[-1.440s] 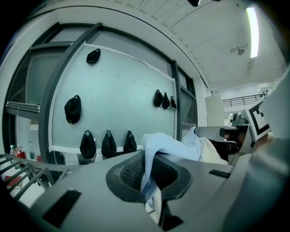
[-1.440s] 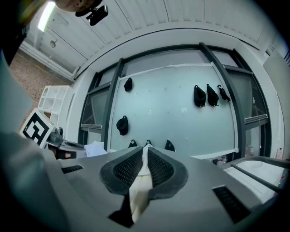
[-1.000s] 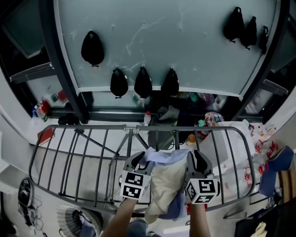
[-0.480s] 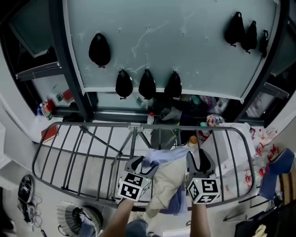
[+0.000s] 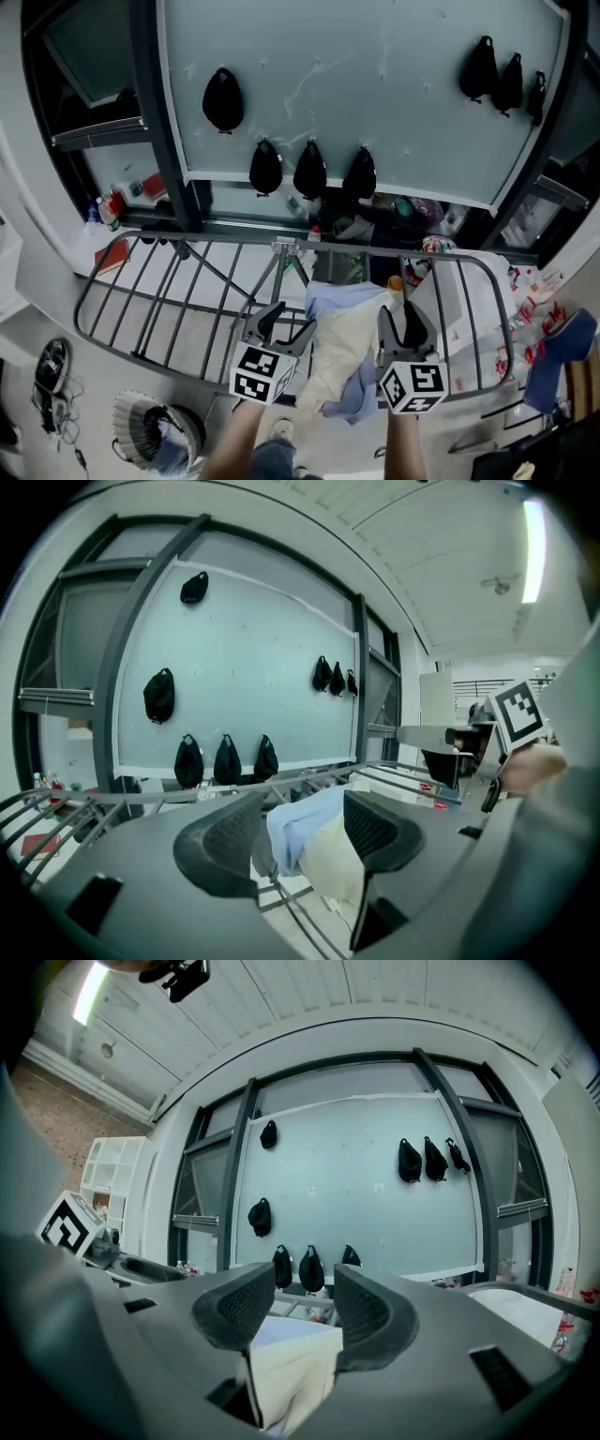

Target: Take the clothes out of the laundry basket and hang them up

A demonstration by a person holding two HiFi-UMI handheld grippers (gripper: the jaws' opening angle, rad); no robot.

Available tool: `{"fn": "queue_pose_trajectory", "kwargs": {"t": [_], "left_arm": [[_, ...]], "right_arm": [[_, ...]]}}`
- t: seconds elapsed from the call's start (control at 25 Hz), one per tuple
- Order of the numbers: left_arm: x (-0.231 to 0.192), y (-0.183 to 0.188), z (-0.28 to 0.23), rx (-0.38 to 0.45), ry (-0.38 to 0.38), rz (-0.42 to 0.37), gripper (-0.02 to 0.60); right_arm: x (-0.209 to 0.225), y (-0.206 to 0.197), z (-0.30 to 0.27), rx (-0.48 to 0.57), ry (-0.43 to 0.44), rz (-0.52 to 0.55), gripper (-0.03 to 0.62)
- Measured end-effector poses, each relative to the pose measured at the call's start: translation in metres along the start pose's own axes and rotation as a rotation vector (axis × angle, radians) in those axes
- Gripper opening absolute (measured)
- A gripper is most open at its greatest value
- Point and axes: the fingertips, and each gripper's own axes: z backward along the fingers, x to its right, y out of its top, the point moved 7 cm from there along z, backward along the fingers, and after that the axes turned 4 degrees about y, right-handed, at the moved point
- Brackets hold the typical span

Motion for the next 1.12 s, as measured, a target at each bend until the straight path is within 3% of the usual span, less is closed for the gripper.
{"fn": "queue_pose_trajectory", "kwargs": {"t": [0.32,0.68,1.12], "left_arm": [[0.006,0.007,0.059,0.083,0.113,0.004,0.279],[0.017,-0.016,0.154,0.118,0.282,0.019,0.279],[0.01,-0.077,0.293,0.07,0.536,0.095,0.278]], "right_arm": [[-0.029,0.005,0.029,0.037,0.107,-0.007,0.18],[-0.093,0.001,0.064,0.079,0.308,-0.012,0.179],[-0.198,-0.01,0.102,0.106,0.567,-0.024,0.179]]}}
